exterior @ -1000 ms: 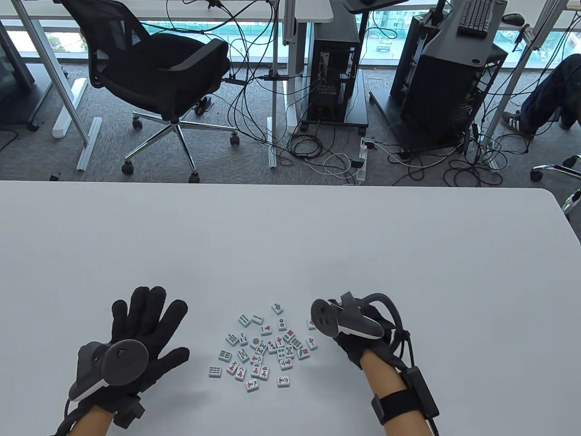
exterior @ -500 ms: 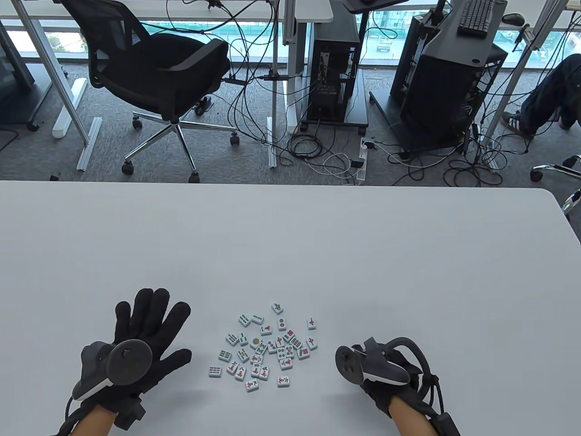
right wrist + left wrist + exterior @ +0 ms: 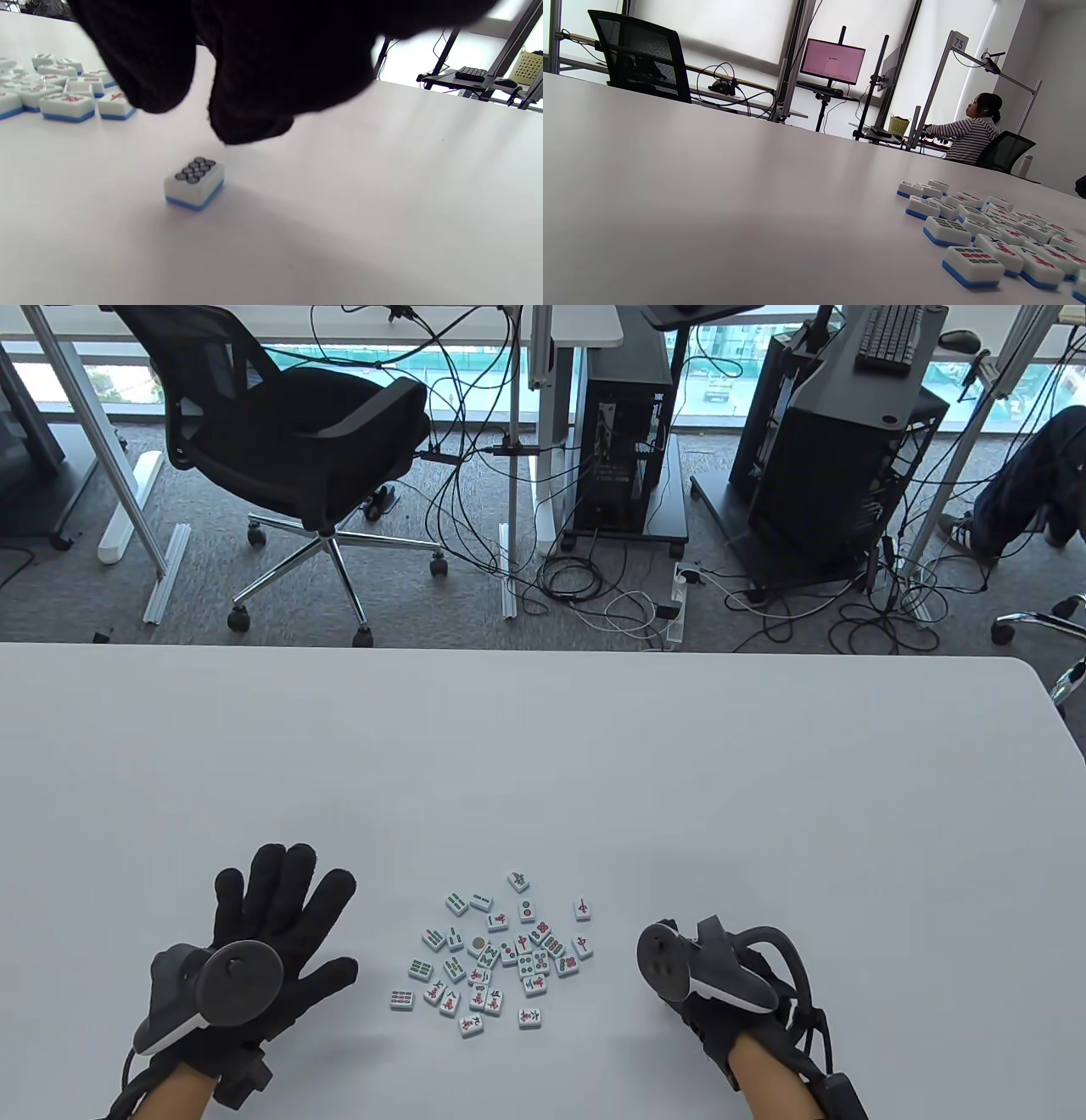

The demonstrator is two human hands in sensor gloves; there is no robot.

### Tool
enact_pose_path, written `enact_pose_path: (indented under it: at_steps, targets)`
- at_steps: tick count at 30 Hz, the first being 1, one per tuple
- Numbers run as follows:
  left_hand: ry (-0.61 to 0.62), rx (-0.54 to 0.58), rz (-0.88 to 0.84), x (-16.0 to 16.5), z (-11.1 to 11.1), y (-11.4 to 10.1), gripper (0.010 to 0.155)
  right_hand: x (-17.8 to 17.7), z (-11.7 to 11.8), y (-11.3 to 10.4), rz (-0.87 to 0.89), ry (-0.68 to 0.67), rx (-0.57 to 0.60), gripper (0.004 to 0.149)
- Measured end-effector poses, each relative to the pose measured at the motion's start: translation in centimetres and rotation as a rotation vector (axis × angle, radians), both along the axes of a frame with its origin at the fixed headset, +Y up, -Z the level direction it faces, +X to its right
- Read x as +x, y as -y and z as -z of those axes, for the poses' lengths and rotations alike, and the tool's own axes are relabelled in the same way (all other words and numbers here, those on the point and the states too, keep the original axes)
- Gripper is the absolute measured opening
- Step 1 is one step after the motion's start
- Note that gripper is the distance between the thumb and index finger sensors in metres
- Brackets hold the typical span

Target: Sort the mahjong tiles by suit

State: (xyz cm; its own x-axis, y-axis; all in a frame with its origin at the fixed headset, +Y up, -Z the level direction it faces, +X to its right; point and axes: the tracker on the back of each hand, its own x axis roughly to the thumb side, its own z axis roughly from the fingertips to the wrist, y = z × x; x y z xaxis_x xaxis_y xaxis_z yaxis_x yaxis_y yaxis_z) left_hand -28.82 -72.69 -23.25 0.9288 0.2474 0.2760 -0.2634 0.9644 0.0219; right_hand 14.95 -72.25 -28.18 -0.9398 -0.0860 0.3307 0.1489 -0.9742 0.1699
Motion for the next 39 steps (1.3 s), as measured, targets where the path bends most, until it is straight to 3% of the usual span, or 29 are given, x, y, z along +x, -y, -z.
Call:
enact_pose_path:
  at_steps: [5, 11, 17, 21, 26, 34, 39]
  targets:
    - [-0.003, -0.003, -0.009, -0.1, 0.0, -0.1, 0.082, -2.5, 1.5, -2.4, 0.094, -0.015, 0.078, 0.065]
    - [-0.003, -0.002, -0.013, -0.1, 0.0, -0.1, 0.082, -7.3, 3.5, -3.1, 0.132, -0.065, 0.115, 0.061]
    - [-0.004, 0.006, -0.027, -0.2, 0.0, -0.3, 0.081, -12.8, 5.4, -1.8, 0.103, -0.115, 0.083, 0.057]
    - [0.001, 0.008, -0.029, -0.2, 0.0, -0.3, 0.081, -15.3, 7.1, -0.1, 0.029, -0.076, 0.065, 0.055]
    - [0.003, 0.018, -0.04, -0.3, -0.1, -0.5, 0.081, -16.4, 9.1, 2.0, -0.057, -0.013, 0.014, 0.052]
    - [-0.006, 0.02, -0.063, -0.6, 0.0, -0.6, 0.08, -17.1, 11.0, 3.4, -0.109, 0.015, -0.061, 0.05]
    - [-0.007, 0.015, -0.067, -0.6, 0.0, -0.6, 0.08, -17.1, 10.5, 3.7, -0.151, -0.111, 0.024, 0.046]
